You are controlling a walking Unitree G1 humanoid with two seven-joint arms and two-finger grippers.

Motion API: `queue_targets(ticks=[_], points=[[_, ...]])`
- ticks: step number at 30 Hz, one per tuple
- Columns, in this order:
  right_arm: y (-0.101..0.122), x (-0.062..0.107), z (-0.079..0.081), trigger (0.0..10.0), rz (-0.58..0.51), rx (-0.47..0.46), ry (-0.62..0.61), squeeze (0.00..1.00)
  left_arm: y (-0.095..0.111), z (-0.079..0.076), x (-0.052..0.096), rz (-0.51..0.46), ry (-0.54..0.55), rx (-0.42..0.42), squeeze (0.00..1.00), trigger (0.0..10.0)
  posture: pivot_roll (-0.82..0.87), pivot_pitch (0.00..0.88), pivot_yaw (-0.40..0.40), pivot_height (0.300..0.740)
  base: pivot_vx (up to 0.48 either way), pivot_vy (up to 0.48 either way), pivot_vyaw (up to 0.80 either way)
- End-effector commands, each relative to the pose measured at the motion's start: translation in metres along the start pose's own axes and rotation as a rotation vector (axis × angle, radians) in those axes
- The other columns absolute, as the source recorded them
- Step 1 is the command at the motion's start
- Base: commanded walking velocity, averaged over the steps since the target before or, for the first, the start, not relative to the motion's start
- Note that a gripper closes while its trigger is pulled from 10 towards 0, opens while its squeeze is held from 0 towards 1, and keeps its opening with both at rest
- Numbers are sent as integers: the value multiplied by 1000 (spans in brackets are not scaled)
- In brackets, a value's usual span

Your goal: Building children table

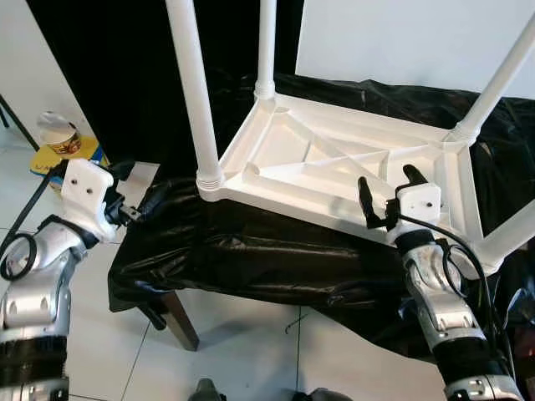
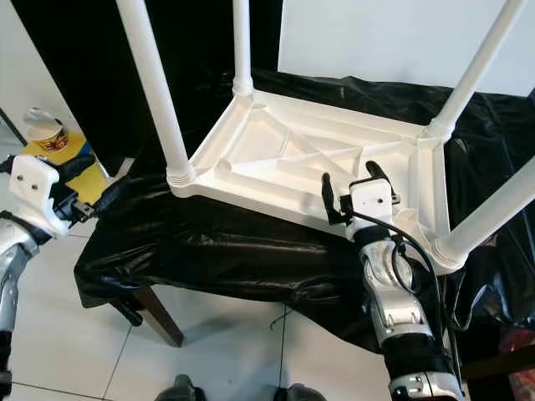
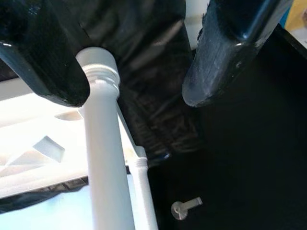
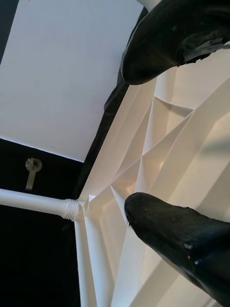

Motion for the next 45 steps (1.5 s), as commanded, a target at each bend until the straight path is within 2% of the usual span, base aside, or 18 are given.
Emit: queue_targets(ticks=[1, 2, 3, 4, 5, 6, 9, 13, 15, 17, 20, 24, 27, 30, 33, 36, 38, 45], points=[[-1, 3, -2, 10000, 13, 0, -1, 0, -2, 4, -9, -6, 33, 12, 0, 10000, 70, 59, -87, 740, 0, 0, 0], [-1, 5, -2, 10000, 17, 1, 0, 0, 0, 5, -21, -22, 20, 19, 0, 10000, 49, 61, -80, 740, 0, 0, 0], [-1, 5, -2, 10000, 17, 1, 0, 0, 0, 5, -21, -22, 20, 19, 0, 10000, 49, 61, -80, 740, 0, 0, 0], [-1, 8, -2, 10000, 19, 1, -3, 0, 1, 6, -32, -28, 3, 16, 0, 10000, 39, 60, -78, 740, 0, 0, 0], [-1, 8, -2, 10000, 19, 1, -3, 0, 1, 6, -32, -28, 3, 16, 0, 10000, 39, 60, -78, 740, 0, 0, 0], [1, 12, -3, 10000, 20, 2, -8, 0, 1, 9, -40, -28, -6, 14, 0, 10000, 11, 62, -67, 740, 0, 0, 0], [2, 14, -3, 10000, 19, 3, -12, 0, 1, 11, -45, -26, -9, 13, 0, 10000, 5, 63, -64, 740, 0, 0, 0], [1, 45, -7, 10000, 59, 10, -43, 0, 0, 26, -62, -15, 40, 7, 0, 10000, -55, 88, -28, 740, 0, 0, 0], [1, 45, -7, 10000, 59, 10, -43, 0, 0, 26, -62, -15, 40, 7, 0, 10000, -55, 88, -28, 740, 0, 0, 0], [1, 51, -6, 10000, 72, 8, -43, 0, 1, 27, -67, -17, 45, 7, 0, 10000, -55, 88, -28, 740, 0, 0, 0], [0, 72, 1, 10000, 112, -7, -54, 0, 8, 31, -91, -20, 95, 25, 0, 10000, -122, 117, 3, 740, 0, 0, 0], [2, 85, 1, 10000, 138, -9, -83, 0, 10, 32, -106, 14, 140, 25, 0, 10000, -153, 133, 14, 740, 0, 0, 0], [3, 88, 1, 10000, 142, -7, -89, 0, 10, 31, -108, 25, 144, 22, 0, 10000, -153, 133, 14, 740, 0, 0, 0], [8, 100, -5, 10000, 161, 11, -121, 0, 8, 34, -113, 63, 168, 10, 0, 10000, -202, 156, 39, 740, 0, 0, 0], [13, 111, -9, 10000, 178, 26, -148, 0, 6, 43, -108, 70, 190, 31, 0, 10000, -242, 179, 57, 740, 0, 0, 0], [14, 115, -10, 10000, 186, 28, -158, 0, 3, 45, -106, 81, 196, 28, 0, 10000, -245, 181, 58, 740, 0, 0, 0], [16, 122, -10, 10000, 207, 30, -173, 0, -4, 49, -102, 123, 222, 22, 0, 10000, -268, 196, 67, 740, 0, 0, 0], [18, 129, -5, 10000, 240, 12, -177, 0, -7, 46, -109, 169, 315, 53, 0, 10000, -301, 213, 69, 740, 0, 0, 0]])
Point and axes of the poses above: a point about 5 cm out from each wrist's last joint towards the gripper, its own x axis pointing back from the gripper into the wrist, its own y axis along the axis of the wrist's last joint, z = x × y, the point moved 2 cm from there along -x, pointing out of the wrist towards the gripper, and after that the axes turned 13 degrees about -x, right-handed, at the moved point
